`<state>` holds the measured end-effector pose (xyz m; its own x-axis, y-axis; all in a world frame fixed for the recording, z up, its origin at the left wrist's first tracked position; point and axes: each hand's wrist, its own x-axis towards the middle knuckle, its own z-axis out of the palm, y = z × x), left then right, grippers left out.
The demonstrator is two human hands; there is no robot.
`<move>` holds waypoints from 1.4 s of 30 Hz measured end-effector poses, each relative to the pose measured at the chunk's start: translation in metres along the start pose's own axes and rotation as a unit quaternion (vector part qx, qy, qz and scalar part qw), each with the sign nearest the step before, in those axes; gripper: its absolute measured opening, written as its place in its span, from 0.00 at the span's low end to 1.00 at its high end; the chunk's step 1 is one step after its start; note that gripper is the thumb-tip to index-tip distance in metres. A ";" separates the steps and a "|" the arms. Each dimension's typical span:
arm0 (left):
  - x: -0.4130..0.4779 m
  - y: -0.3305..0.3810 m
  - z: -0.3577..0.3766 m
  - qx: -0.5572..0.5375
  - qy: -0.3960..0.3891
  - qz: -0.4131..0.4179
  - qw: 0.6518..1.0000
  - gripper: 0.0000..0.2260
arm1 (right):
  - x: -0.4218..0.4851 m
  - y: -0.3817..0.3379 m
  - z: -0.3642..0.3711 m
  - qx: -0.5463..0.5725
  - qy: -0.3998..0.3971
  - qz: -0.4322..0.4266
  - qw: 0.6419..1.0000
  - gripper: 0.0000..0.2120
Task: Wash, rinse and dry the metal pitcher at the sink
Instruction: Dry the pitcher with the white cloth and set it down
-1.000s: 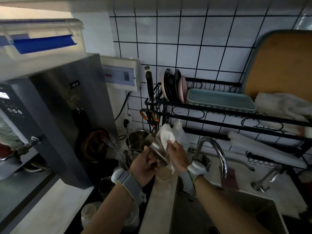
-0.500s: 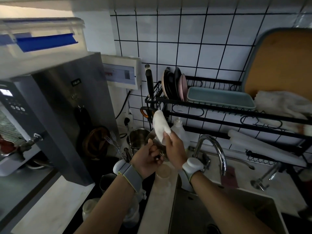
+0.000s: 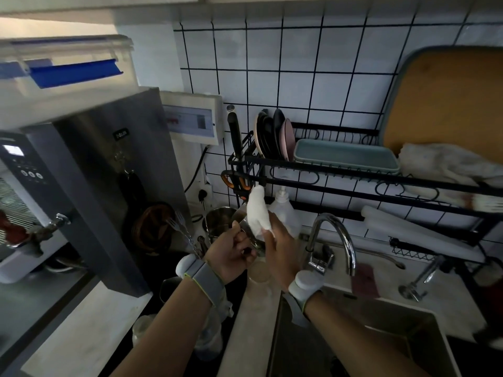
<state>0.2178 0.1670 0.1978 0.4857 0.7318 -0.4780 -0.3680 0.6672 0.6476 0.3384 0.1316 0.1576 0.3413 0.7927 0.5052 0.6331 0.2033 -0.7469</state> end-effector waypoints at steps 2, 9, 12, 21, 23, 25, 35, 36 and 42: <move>-0.003 -0.007 0.006 0.002 0.007 0.006 1.000 0.22 | 0.001 -0.003 -0.003 -0.001 -0.001 -0.023 1.000 0.18; -0.011 -0.019 0.015 -0.019 -0.012 0.002 1.000 0.22 | 0.010 0.006 -0.027 0.017 0.012 0.109 0.994 0.13; -0.017 -0.021 0.015 -0.031 -0.032 0.003 0.999 0.22 | 0.001 0.013 -0.038 0.001 0.023 0.125 0.992 0.14; -0.029 -0.040 0.031 -0.033 -0.016 0.042 0.998 0.21 | -0.031 0.013 -0.060 0.005 -0.006 -0.030 1.000 0.19; -0.029 -0.047 0.032 -0.021 -0.009 0.047 0.999 0.21 | -0.033 0.011 -0.062 0.014 -0.023 -0.040 0.999 0.20; -0.030 -0.057 0.037 -0.011 -0.011 0.047 0.999 0.22 | -0.033 0.011 -0.071 0.013 -0.039 -0.031 0.999 0.20; -0.042 -0.069 0.043 -0.002 -0.028 0.056 0.998 0.22 | -0.039 0.018 -0.085 0.052 0.002 0.069 0.996 0.14; -0.043 -0.069 0.042 -0.007 -0.031 0.056 0.998 0.21 | -0.040 0.019 -0.087 0.055 0.005 0.084 0.995 0.14; -0.043 -0.069 0.038 -0.024 -0.043 0.057 0.997 0.20 | -0.045 0.013 -0.096 0.050 0.008 0.087 0.995 0.15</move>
<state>0.2526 0.0839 0.1964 0.5041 0.7900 -0.3491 -0.4610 0.5879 0.6647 0.3976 0.0432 0.1669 0.4512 0.8115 0.3714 0.4914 0.1215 -0.8624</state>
